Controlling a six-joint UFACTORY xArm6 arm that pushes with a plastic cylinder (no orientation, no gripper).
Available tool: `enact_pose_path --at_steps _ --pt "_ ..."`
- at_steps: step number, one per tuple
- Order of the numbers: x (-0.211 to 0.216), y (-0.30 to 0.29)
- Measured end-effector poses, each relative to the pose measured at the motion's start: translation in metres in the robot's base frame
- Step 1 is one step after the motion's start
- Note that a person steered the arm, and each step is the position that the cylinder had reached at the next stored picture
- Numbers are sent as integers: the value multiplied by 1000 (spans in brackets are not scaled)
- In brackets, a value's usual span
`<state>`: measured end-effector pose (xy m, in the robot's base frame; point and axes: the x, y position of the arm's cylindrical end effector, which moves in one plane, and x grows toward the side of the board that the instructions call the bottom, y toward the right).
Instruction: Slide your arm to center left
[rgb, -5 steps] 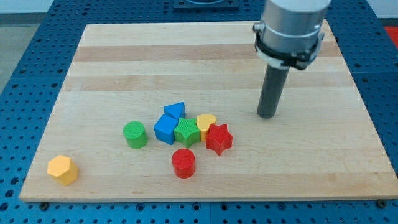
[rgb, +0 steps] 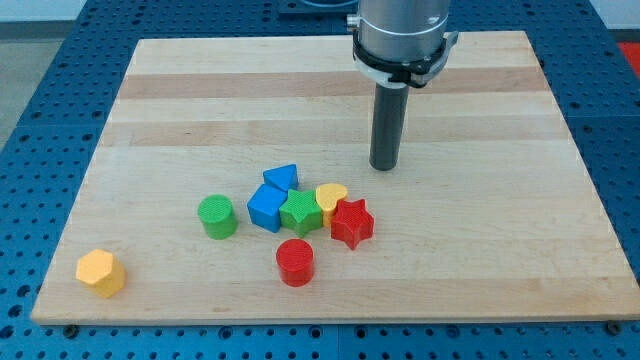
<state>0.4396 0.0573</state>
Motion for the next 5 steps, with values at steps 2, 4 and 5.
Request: enact_pose_path --at_steps 2,4,5 --pt "-28 -117" --pt "-12 -302" --pt "19 -361"
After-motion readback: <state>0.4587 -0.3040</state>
